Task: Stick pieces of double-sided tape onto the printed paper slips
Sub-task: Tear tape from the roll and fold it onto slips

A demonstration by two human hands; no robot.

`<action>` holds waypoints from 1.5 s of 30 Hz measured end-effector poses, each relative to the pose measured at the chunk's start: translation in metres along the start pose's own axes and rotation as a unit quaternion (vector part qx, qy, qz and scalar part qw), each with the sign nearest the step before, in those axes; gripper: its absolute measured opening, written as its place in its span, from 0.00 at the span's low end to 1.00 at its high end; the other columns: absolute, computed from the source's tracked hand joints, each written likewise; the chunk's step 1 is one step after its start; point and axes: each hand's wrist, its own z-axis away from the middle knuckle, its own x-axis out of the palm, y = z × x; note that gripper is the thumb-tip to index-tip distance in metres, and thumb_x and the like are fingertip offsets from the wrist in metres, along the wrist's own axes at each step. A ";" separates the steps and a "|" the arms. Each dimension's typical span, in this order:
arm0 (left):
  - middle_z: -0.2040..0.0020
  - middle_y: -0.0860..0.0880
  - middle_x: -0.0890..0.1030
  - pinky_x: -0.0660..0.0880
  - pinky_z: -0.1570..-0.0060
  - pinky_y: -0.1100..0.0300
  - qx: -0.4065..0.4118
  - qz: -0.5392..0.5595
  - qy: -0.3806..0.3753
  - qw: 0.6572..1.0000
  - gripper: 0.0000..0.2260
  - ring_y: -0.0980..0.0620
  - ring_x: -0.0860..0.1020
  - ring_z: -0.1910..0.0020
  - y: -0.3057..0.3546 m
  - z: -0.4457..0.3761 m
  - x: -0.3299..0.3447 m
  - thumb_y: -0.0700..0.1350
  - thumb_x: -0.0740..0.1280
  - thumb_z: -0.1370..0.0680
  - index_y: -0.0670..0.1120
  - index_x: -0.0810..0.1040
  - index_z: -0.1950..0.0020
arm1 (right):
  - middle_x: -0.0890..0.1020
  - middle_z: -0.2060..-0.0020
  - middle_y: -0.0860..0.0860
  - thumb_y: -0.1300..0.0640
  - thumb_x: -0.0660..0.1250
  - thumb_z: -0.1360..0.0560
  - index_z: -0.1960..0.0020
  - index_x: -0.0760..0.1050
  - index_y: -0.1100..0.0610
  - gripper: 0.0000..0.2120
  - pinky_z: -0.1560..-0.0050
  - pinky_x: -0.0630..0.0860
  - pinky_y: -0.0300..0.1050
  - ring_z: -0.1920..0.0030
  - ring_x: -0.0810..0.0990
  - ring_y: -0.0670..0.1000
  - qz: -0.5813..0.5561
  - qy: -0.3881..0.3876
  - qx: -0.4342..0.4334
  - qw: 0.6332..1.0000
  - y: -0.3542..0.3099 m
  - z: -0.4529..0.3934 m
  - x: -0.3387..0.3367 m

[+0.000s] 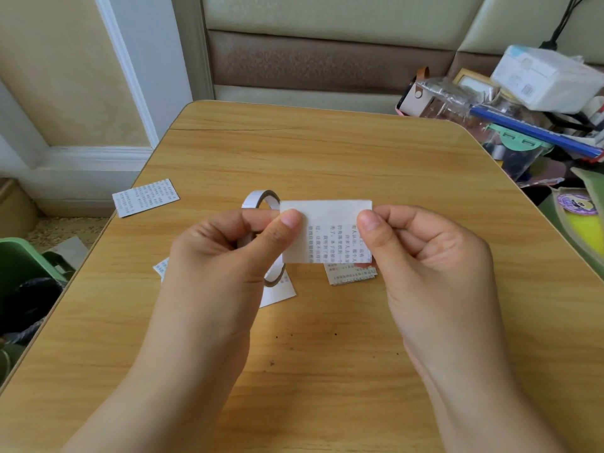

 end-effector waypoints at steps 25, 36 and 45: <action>0.68 0.42 0.60 0.57 0.69 0.60 0.005 -0.032 -0.048 0.998 0.08 0.48 0.57 0.67 -0.002 -0.001 -0.003 0.48 0.74 0.35 0.47 0.80 0.71 | 0.84 0.68 0.45 0.54 0.71 0.30 0.62 0.79 0.51 0.03 0.63 0.74 0.32 0.66 0.80 0.41 0.000 0.017 0.013 1.000 -0.002 -0.002 -0.001; 0.72 0.41 0.65 0.65 0.67 0.58 0.058 -0.101 -0.147 0.982 0.06 0.45 0.64 0.69 0.002 -0.001 -0.001 0.51 0.71 0.34 0.51 0.84 0.65 | 0.84 0.65 0.44 0.48 0.74 0.33 0.56 0.81 0.49 0.08 0.62 0.76 0.32 0.65 0.82 0.42 0.044 -0.089 -0.013 0.995 -0.010 -0.005 -0.015; 0.77 0.55 0.74 0.67 0.71 0.73 -0.035 0.072 -0.110 0.991 0.03 0.61 0.70 0.76 0.008 0.002 0.002 0.44 0.71 0.37 0.46 0.82 0.71 | 0.84 0.67 0.51 0.52 0.69 0.31 0.60 0.81 0.57 0.08 0.65 0.74 0.33 0.68 0.79 0.43 -0.046 -0.108 0.055 0.992 -0.009 -0.003 -0.006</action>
